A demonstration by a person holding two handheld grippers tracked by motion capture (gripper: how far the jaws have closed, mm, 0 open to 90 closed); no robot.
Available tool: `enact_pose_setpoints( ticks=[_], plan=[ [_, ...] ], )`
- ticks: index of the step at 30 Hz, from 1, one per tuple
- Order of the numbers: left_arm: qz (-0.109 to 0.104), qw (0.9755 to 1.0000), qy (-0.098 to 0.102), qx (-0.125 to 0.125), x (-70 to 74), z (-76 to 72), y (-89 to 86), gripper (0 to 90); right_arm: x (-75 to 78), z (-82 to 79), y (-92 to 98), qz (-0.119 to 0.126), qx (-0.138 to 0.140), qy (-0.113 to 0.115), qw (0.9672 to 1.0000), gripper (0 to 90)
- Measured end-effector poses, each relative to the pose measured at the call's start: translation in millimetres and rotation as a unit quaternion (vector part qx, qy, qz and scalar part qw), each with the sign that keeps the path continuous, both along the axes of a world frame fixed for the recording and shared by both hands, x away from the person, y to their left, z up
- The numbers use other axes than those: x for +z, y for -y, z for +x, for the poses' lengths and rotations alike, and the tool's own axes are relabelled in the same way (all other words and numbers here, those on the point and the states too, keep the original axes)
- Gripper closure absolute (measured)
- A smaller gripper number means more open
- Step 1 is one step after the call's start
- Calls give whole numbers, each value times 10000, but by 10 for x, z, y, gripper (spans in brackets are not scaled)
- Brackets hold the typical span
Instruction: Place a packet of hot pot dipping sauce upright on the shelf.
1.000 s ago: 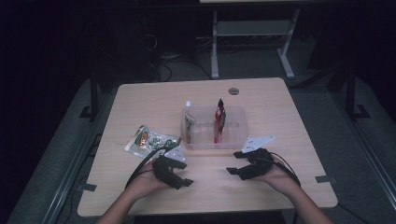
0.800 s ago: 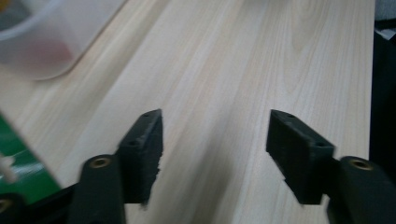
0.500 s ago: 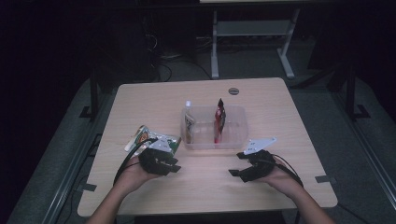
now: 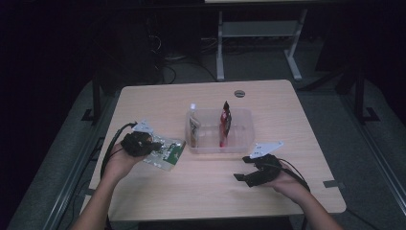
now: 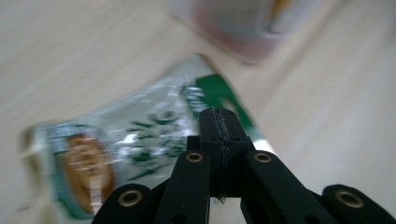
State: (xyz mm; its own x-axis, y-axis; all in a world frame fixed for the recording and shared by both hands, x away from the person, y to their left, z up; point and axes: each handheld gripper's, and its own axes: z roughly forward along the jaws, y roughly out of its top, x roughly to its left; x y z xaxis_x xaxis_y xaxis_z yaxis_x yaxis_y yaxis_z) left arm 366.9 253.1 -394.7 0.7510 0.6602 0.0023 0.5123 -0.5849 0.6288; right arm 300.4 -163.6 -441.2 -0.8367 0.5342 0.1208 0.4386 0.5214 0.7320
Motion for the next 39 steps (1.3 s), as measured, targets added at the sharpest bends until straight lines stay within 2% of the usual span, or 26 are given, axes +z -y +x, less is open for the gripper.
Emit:
enact_pose_setpoints(
  ticks=[2,5,8,9,10,11,13,14,17,22,27,34,35,39],
  plan=[
    [152,9998,94,128,0,130,-39,896,-9,10,5,-10,11,4,10000,255],
    [133,9990,143,400,-40,358,-82,896,-13,13,5,-18,4,-9,10000,255],
    [110,9979,-16,637,-126,595,-138,897,-11,13,8,1,3,-14,10000,253],
    [103,9976,-60,681,-156,660,-150,897,-6,11,10,-3,-12,-40,10000,254],
    [6,9973,-89,734,-189,712,-161,896,-8,13,16,-1,-5,-24,10000,254],
    [10,9971,-187,741,-222,763,-166,897,-10,16,22,6,4,-13,10000,254],
    [180,9964,-226,800,-281,834,-157,897,-12,19,32,3,-8,-8,10000,254],
    [110,9961,-255,838,-309,860,-156,897,-13,18,36,6,-22,-17,10000,254],
    [296,9950,-360,881,-373,904,-161,896,-12,23,49,13,-28,5,10000,254],
    [310,9947,-421,883,-396,895,-181,897,-18,26,51,4,-27,-16,10000,254],
    [356,9948,-513,798,-407,810,-220,897,-30,30,52,-34,-56,-46,10000,254],
    [464,9943,-702,652,-418,600,-268,897,-42,43,72,-73,-90,-10,9999,254],
    [540,9942,-716,594,-413,567,-282,896,-44,44,74,-70,-93,-4,9999,254],
    [560,9943,-717,553,-414,401,-314,897,-51,49,76,-84,-103,-2,9999,254]
  ],
)
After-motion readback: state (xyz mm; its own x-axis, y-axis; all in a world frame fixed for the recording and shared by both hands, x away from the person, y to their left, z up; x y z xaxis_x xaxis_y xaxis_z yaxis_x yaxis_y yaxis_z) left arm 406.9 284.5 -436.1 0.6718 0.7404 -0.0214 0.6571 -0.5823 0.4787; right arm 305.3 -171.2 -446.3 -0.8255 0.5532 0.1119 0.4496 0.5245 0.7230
